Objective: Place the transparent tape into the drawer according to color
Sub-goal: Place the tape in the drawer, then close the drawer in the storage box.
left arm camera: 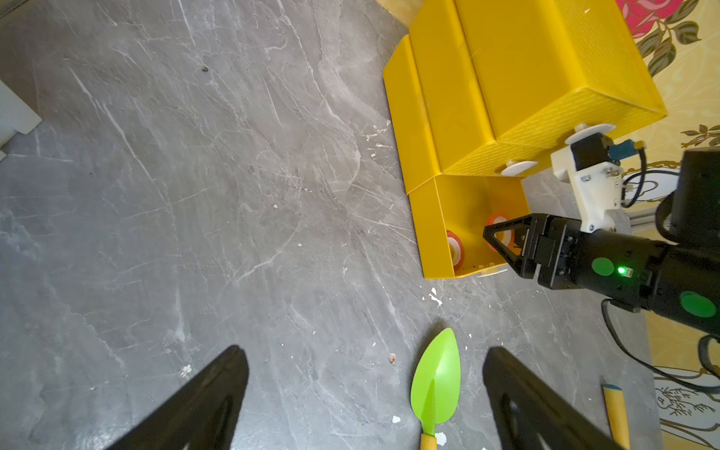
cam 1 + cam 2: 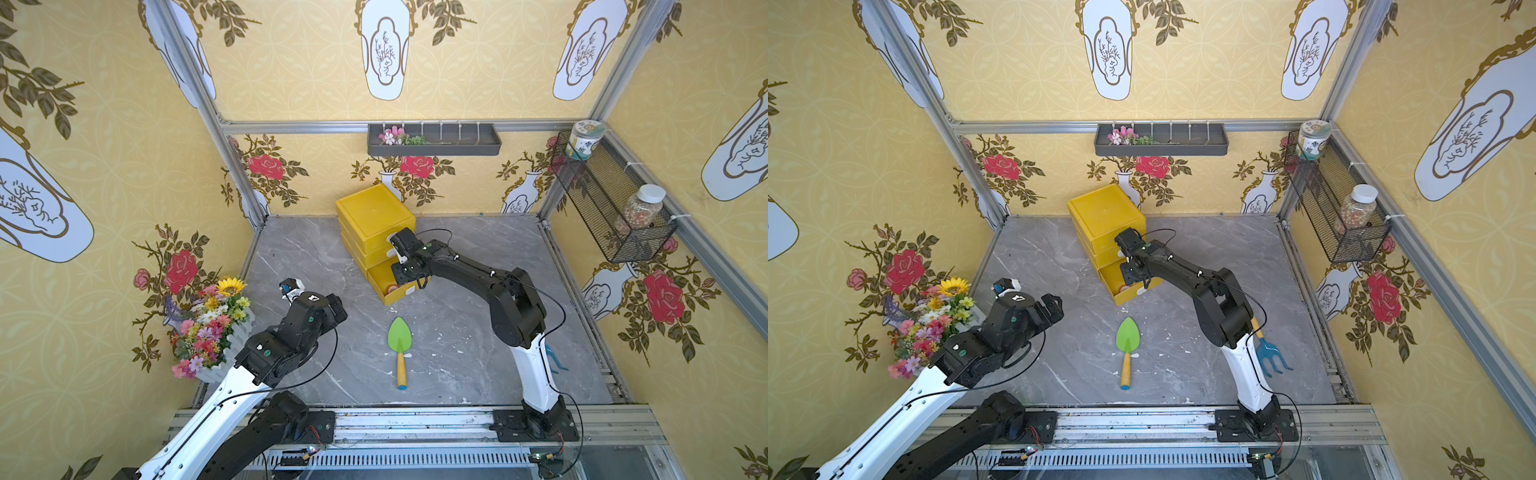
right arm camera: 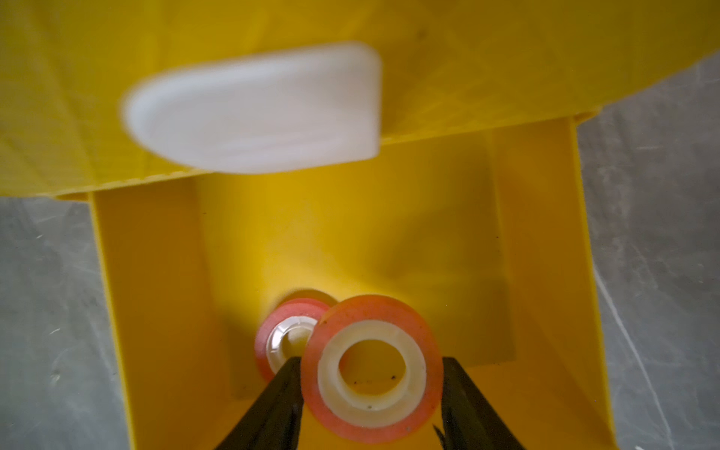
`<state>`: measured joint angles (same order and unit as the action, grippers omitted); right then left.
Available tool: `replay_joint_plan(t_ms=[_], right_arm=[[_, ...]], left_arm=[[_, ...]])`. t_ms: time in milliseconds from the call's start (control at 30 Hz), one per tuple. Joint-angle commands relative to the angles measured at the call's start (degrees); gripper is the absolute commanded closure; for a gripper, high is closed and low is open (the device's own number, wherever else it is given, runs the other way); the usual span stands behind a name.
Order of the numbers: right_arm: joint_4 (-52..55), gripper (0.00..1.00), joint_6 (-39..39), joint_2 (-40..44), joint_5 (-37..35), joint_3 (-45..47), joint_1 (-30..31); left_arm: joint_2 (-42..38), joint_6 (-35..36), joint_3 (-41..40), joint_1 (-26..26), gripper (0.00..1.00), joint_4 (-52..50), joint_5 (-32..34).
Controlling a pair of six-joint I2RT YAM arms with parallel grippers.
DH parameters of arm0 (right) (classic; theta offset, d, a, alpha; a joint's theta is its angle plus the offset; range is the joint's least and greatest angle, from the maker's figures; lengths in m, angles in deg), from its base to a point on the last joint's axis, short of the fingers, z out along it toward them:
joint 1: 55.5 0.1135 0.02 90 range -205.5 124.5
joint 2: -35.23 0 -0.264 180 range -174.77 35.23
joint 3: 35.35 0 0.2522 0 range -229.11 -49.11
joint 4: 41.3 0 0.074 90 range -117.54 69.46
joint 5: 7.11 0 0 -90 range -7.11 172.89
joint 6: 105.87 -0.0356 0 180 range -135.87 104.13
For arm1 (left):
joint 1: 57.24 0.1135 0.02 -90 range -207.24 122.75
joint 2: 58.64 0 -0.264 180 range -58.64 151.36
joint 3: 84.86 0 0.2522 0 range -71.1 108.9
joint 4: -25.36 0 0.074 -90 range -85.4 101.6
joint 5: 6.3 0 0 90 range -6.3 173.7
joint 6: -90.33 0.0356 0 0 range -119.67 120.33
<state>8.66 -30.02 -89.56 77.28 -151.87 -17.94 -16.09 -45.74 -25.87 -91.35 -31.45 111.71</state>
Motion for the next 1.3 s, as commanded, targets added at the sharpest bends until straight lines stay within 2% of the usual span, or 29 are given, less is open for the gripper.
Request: replay_joint_plan(t_ms=[0,167,500,633,767,933,1267], right_arm=[[-1.56,0.36,-0.85,-0.29,-1.08,-0.42,-0.09],[-2.67,0.28,-1.06,0.73,-0.48,0.03,-0.03],[-4.06,0.26,-1.63,5.62,0.15,2.77,0.56],[-6.06,0.26,-2.86,9.47,0.72,6.48,1.04],[-9.65,0.26,-4.58,14.64,2.65,12.56,1.06],[-15.54,0.29,-6.66,21.23,5.12,21.14,1.28],[-23.61,0.33,-11.25,27.84,9.61,33.19,1.41]], left_arm=[[0.60,0.53,-0.41,0.01,0.00,1.81,-0.98],[1.58,1.06,0.10,0.01,0.00,2.44,-1.12],[2.41,2.26,0.57,0.01,0.00,4.81,-2.01],[5.17,3.86,3.47,0.25,0.00,8.28,-3.28],[11.04,7.04,8.98,1.72,0.00,12.11,-5.65],[18.32,8.62,16.70,5.59,0.01,17.87,-11.74],[38.44,9.82,28.46,11.37,0.15,24.14,-14.06]])
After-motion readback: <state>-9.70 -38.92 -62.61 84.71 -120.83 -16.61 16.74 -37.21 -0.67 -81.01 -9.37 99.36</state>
